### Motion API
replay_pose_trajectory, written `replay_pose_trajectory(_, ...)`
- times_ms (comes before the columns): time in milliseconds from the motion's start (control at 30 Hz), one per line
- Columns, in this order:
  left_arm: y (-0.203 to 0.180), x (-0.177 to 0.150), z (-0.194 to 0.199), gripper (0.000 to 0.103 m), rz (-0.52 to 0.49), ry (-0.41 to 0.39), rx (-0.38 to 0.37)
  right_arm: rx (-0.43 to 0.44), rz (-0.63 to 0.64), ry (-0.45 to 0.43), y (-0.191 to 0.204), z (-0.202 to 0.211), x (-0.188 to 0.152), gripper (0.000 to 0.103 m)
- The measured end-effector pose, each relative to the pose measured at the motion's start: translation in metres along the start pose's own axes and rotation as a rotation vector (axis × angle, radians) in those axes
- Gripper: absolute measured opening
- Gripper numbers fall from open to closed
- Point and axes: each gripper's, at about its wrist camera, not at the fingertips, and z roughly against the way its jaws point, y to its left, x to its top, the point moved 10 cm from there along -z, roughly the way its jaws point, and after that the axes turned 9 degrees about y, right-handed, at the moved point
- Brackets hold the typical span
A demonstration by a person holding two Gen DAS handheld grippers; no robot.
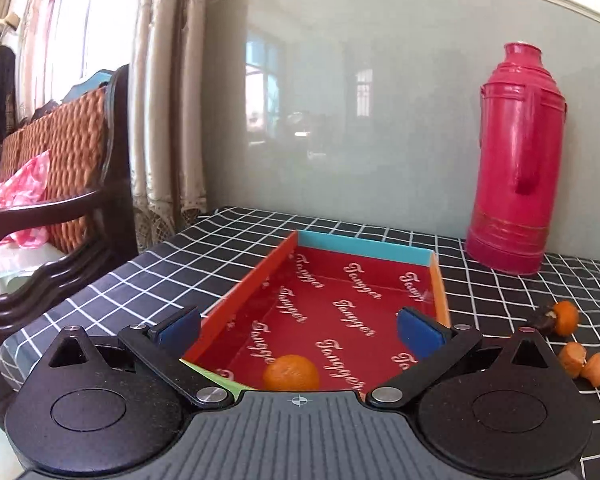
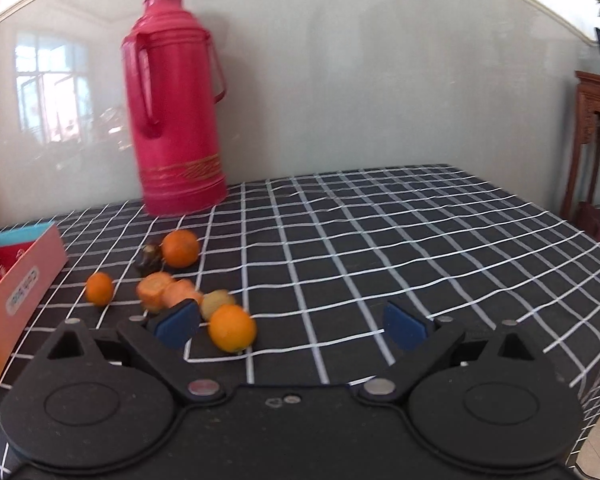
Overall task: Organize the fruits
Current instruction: 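Carry the orange chunk into the red box and open the left tool, then grasp the orange with the right tool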
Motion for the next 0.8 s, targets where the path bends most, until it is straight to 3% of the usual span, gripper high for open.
replay_pose_trajectory(100,0.02,0.004,0.001,0.103,0.036,-0.006,0.017,0.017,0.007,0.016,0.009,-0.008,-0.002,0.089)
replay_pose_trajectory(267,0.056,0.005,-0.003,0.103,0.089,0.01,0.062,0.04,0.028,0.047,0.024,-0.023,-0.005,0.069)
replay_pose_trajectory(300,0.063,0.005,-0.003,0.103,0.103,0.011,0.068,0.04,0.03,0.054,0.026,-0.026,-0.006,0.063)
replay_pose_trajectory(400,0.084,0.004,-0.002,0.103,0.138,0.009,0.092,0.055,0.036,0.075,0.034,-0.034,-0.008,0.032)
replay_pose_trajectory(500,0.102,0.003,-0.003,0.103,0.159,0.014,0.115,0.047,0.034,0.088,0.037,-0.039,-0.011,0.025)
replay_pose_trajectory(667,0.128,0.001,-0.004,0.103,0.197,0.018,0.147,0.035,0.041,0.082,0.04,-0.04,-0.011,0.024)
replay_pose_trajectory(800,0.147,-0.002,-0.003,0.103,0.236,0.027,0.169,0.107,0.034,0.051,0.055,-0.027,-0.006,0.024)
